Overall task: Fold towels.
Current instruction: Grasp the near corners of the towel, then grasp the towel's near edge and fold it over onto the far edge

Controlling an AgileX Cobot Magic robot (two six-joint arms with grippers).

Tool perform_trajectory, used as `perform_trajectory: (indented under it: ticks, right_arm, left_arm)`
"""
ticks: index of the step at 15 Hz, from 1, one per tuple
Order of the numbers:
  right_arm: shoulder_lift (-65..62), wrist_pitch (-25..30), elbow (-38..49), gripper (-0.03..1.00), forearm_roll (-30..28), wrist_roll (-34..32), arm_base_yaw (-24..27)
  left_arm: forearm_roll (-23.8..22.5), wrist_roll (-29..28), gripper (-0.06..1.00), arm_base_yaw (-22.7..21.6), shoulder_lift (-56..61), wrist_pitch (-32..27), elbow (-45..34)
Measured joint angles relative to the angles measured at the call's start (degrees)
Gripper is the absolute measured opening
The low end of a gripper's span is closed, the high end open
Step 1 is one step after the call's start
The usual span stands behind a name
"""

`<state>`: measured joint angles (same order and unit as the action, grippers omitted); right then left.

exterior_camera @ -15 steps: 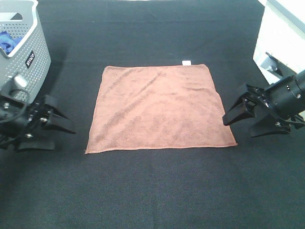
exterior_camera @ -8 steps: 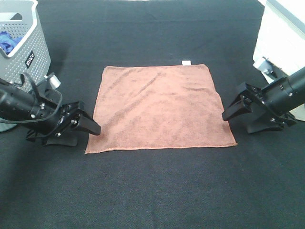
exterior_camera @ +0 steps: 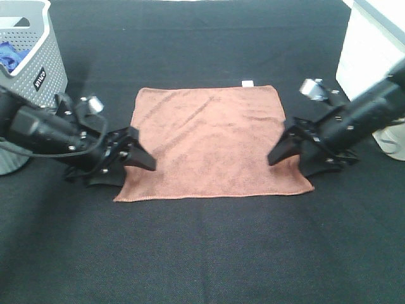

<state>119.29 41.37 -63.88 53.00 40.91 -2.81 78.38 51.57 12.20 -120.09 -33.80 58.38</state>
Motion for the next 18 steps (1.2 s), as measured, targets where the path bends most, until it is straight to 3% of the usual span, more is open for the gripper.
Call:
perform_trajectory:
  ticks: [2,3,5,6,7,8,9,14,15,18]
  right_arm:
    - [1.2,-0.2,-1.6,0.63,0.4,-2.0,-2.1]
    - [1.4,-0.5,-1.6,0.55,0.3,-3.3,-1.9]
    - [1.9,-1.2,-1.6,0.31,-1.4,-6.4,-1.0]
    - [1.9,-1.2,-1.6,0.31,-1.4,-6.4,-1.0]
    - [2.1,-1.3,-1.6,0.10,-3.8,-8.9,-0.1]
    - [2.1,-1.0,-1.6,0.01,-4.9,-10.1,0.6]
    - [2.1,0.1,-1.6,0.00,-5.7,-11.0,1.1]
    - [1.4,3.8,-0.2,0.00,-7.2,-11.2,1.5]
    - [-0.6,3.8,2.5,0.00,-8.0,-11.2,1.5]
    - [-6.0,4.0,8.8,0.00,-8.3,-11.3,1.4]
  left_arm:
    - [0.2,0.0,0.62,0.7,-0.6,-0.1,0.6]
    - [0.1,-0.1,0.50,0.7,-1.0,0.6,0.6]
    - [-1.1,-0.1,0.11,0.7,-1.7,2.1,0.6]
    - [-1.1,-0.1,0.11,0.7,-1.7,2.1,0.6]
    - [-2.3,-0.2,0.01,0.7,-1.7,2.2,0.6]
    - [-3.3,-1.0,0.00,0.7,-1.7,2.2,0.6]
    - [-4.4,-2.2,0.00,0.7,-1.5,2.0,0.6]
    - [-19.0,-12.5,0.00,0.8,2.8,1.1,-0.3]
    - [-23.7,-16.2,0.00,1.0,5.0,-0.1,-1.1]
    - [-28.9,-21.6,0.00,1.0,8.4,-2.7,-5.3]
